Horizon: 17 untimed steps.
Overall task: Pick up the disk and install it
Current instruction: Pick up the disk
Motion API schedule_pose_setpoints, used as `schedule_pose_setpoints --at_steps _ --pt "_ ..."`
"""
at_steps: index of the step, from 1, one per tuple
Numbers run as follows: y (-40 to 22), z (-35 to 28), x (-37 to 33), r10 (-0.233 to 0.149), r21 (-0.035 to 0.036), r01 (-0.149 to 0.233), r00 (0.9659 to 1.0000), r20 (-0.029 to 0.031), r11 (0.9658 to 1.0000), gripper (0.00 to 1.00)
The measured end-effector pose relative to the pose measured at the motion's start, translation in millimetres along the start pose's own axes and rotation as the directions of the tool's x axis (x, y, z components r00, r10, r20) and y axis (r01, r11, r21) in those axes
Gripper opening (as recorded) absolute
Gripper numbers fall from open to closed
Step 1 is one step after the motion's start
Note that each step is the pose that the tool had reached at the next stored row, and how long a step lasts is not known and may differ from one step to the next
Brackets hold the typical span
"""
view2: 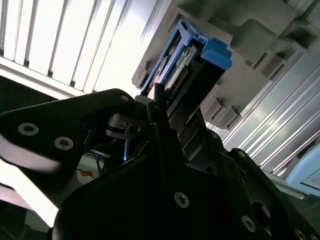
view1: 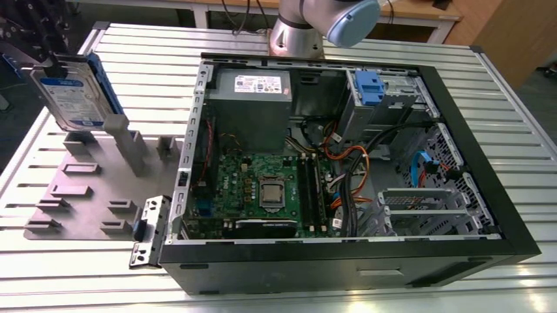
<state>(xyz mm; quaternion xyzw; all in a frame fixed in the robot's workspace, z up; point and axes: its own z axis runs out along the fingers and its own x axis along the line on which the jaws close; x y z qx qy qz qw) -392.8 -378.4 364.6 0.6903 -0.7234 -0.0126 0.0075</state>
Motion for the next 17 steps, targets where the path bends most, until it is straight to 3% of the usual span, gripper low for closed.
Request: schedule_pose_setpoints --at_steps 17 --pt "1.1 -38.1 -0.3 0.0 0.0001 0.0 1.0 0.0 1.0 0.35"
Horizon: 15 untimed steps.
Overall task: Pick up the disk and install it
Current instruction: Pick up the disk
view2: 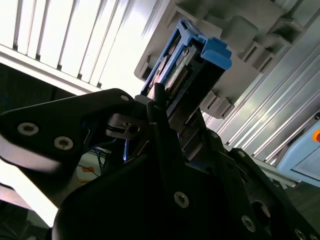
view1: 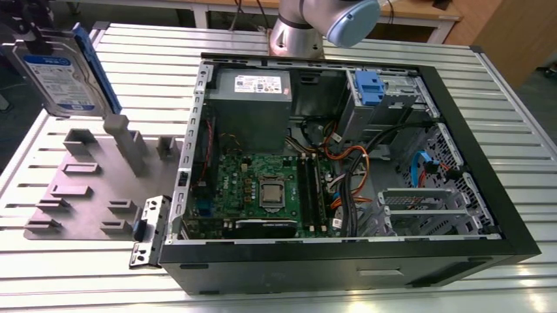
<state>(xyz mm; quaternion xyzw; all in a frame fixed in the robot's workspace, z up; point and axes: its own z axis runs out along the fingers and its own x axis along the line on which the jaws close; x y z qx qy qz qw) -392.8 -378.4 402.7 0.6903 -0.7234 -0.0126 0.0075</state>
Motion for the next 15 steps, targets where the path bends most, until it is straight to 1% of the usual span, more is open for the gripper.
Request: schedule_pose_setpoints --at_steps 7,15 --pt "0.5 -16.5 -0.1 0.0 0.0 0.0 1.0 0.0 1.0 0.35" --pt "1.0 -37.2 -0.2 0.0 0.0 0.0 1.0 0.0 1.0 0.35"
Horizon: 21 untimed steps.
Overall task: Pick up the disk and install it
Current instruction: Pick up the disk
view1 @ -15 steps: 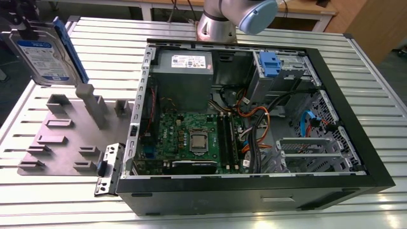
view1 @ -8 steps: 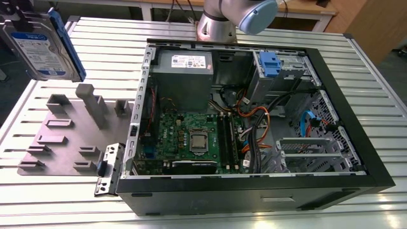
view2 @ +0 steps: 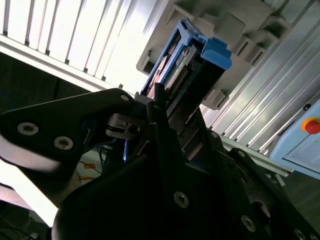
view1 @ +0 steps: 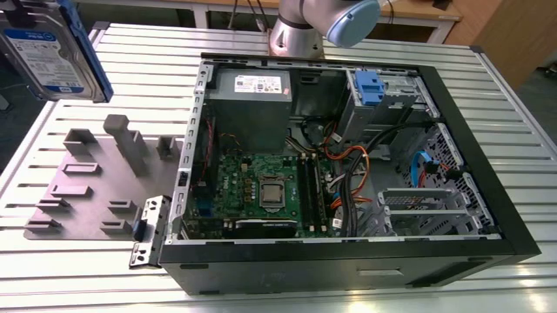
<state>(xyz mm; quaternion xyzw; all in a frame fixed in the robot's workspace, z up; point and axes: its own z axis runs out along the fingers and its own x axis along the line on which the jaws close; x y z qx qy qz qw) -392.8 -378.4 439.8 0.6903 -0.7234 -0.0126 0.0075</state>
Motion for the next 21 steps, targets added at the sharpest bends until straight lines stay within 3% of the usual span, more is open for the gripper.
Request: schedule_pose_setpoints --at_steps 21 --pt "1.1 -38.6 -0.2 0.0 0.0 0.0 1.0 0.0 1.0 0.35"
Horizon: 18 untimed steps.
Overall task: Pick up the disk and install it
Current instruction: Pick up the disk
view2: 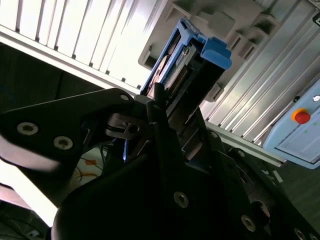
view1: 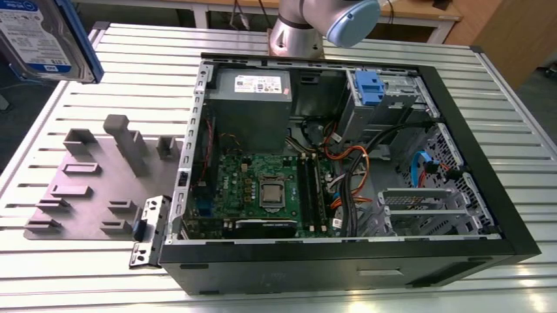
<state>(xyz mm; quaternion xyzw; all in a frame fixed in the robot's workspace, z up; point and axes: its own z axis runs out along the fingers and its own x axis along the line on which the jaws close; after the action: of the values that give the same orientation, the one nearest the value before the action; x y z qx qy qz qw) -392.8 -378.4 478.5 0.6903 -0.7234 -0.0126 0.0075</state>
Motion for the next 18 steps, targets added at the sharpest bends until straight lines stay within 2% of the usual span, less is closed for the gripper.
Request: schedule_pose_setpoints --at_steps 5,13,18 --pt "0.2 -5.2 0.0 0.0 0.0 0.0 1.0 0.0 1.0 0.35" --pt "0.2 -6.6 -0.1 0.0 0.0 0.0 1.0 0.0 1.0 0.35" --pt "0.3 -9.6 -0.1 0.0 -0.0001 0.0 1.0 0.0 1.0 0.35"
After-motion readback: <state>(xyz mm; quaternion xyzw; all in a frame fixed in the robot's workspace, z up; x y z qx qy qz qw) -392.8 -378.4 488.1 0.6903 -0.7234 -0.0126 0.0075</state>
